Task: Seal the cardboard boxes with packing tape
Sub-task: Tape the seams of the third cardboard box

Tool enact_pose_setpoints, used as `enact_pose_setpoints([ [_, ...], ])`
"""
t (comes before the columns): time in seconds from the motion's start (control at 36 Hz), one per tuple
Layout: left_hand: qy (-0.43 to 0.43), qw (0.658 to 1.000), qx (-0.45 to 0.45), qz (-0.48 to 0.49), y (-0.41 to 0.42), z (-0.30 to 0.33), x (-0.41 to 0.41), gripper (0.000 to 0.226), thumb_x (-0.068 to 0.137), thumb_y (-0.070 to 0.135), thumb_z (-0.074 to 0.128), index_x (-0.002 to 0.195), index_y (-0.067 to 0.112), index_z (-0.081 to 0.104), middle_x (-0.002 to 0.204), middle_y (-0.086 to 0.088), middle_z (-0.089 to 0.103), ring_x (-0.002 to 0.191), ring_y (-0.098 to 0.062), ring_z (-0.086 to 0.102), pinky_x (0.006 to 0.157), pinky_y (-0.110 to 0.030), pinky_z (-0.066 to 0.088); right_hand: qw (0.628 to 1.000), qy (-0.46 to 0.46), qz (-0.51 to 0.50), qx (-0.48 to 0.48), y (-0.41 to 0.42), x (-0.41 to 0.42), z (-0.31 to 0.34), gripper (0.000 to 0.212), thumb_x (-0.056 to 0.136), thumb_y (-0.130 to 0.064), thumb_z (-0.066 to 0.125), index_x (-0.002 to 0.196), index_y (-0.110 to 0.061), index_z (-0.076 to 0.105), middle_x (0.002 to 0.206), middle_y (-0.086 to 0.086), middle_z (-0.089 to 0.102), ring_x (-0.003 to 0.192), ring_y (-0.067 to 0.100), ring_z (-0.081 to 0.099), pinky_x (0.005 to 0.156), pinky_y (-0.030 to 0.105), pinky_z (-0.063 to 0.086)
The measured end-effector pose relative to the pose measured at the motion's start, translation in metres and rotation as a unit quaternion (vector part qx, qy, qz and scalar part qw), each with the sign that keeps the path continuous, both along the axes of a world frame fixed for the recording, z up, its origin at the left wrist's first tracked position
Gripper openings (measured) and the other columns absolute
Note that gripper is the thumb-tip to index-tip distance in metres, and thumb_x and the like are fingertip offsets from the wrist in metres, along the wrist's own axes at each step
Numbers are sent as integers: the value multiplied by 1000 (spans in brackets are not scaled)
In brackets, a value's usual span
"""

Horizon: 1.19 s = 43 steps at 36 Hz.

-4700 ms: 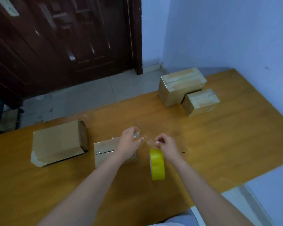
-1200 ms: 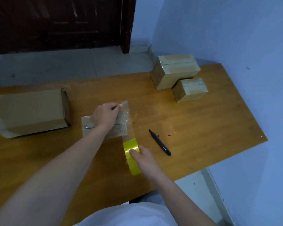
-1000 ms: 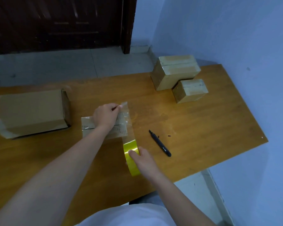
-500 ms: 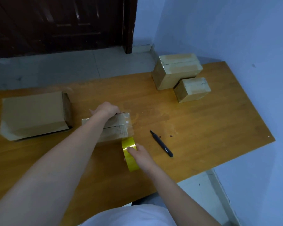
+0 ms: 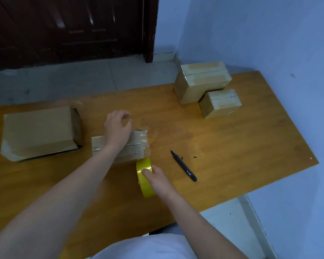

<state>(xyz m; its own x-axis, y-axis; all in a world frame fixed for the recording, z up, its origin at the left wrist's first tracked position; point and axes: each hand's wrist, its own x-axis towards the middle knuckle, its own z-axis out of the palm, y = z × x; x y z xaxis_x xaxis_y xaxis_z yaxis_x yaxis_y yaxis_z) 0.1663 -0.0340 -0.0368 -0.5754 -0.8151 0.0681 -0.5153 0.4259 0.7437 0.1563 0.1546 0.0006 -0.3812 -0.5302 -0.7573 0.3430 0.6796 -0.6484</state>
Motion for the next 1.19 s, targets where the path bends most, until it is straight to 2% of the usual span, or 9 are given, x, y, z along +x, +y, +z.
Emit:
enact_pose_setpoints([
  [0.11, 50, 986, -83, -133, 23, 1, 32, 18, 82, 19, 56, 90, 8, 67, 90, 1, 53, 86, -13, 41, 74, -27, 33, 1000, 6, 7, -13, 4, -1, -20, 49, 89, -38, 53, 112, 6, 56, 92, 27, 61, 77, 25, 54, 70, 37, 43],
  [0.25, -51, 952, -105, -283, 41, -24, 76, 45, 89, 45, 44, 117, 16, 65, 122, -2, 57, 117, -22, 47, 96, -41, 43, 999, 21, 11, -42, 13, -4, -20, 25, 98, -28, 49, 98, -7, 62, 81, 7, 66, 65, 12, 63, 58, 19, 51],
  [0.36, -78, 929, -196, -303, 43, -33, 84, 43, 93, 35, 41, 126, 15, 59, 132, -5, 55, 124, -24, 41, 101, -35, 39, 999, 40, -3, -34, 15, 1, -27, 23, 97, -29, 51, 82, -16, 61, 68, 3, 68, 57, 10, 63, 54, 20, 50],
  [0.44, -54, 923, -246, -290, 41, -39, 80, 36, 85, 15, 66, 121, 11, 62, 127, -9, 58, 120, -25, 43, 98, -36, 38, 997, 63, -30, -30, 15, 9, -28, 26, 97, -28, 51, 76, -16, 62, 61, 1, 66, 53, 10, 61, 51, 20, 48],
  [0.81, -42, 947, -195, -253, 48, -33, 74, 45, 67, -2, 81, 109, 7, 70, 119, -11, 64, 115, -22, 41, 88, -44, 52, 994, 91, -48, 36, 24, 18, -43, 39, 95, -42, 50, 70, -15, 63, 53, -3, 65, 57, 16, 63, 59, 24, 50],
  [0.89, -41, 949, -196, -244, 49, -30, 73, 30, 83, 14, 67, 113, 9, 68, 121, -9, 62, 117, -22, 43, 90, -47, 52, 992, 102, -55, 41, 22, 14, -43, 41, 96, -41, 50, 65, -16, 59, 45, -7, 59, 46, 7, 59, 49, 17, 43],
  [0.97, -122, 946, -178, -241, 56, -21, 71, 62, 89, 53, 33, 126, 13, 61, 135, -6, 55, 126, -27, 46, 106, -46, 39, 992, 111, -45, 41, 19, 14, -45, 45, 99, -42, 43, 61, -16, 49, 35, -10, 49, 34, -1, 46, 40, 15, 34],
  [1.08, -233, 924, -183, -240, 74, -24, 75, 95, 76, 78, 13, 150, 20, 28, 158, 0, 22, 147, -19, 13, 117, -40, 1, 991, 93, -58, 78, 15, 13, -53, 59, 97, -58, 25, 113, -13, 59, 101, 6, 64, 92, 20, 60, 85, 34, 49],
  [1.19, -245, 924, -199, -216, 84, -30, 75, 95, 77, 79, 22, 147, 16, 36, 153, -3, 33, 144, -20, 22, 114, -46, 3, 994, 43, -65, 82, 17, 4, -49, 60, 100, -53, 17, 137, -14, 44, 120, 3, 52, 118, 27, 50, 100, 34, 37],
])
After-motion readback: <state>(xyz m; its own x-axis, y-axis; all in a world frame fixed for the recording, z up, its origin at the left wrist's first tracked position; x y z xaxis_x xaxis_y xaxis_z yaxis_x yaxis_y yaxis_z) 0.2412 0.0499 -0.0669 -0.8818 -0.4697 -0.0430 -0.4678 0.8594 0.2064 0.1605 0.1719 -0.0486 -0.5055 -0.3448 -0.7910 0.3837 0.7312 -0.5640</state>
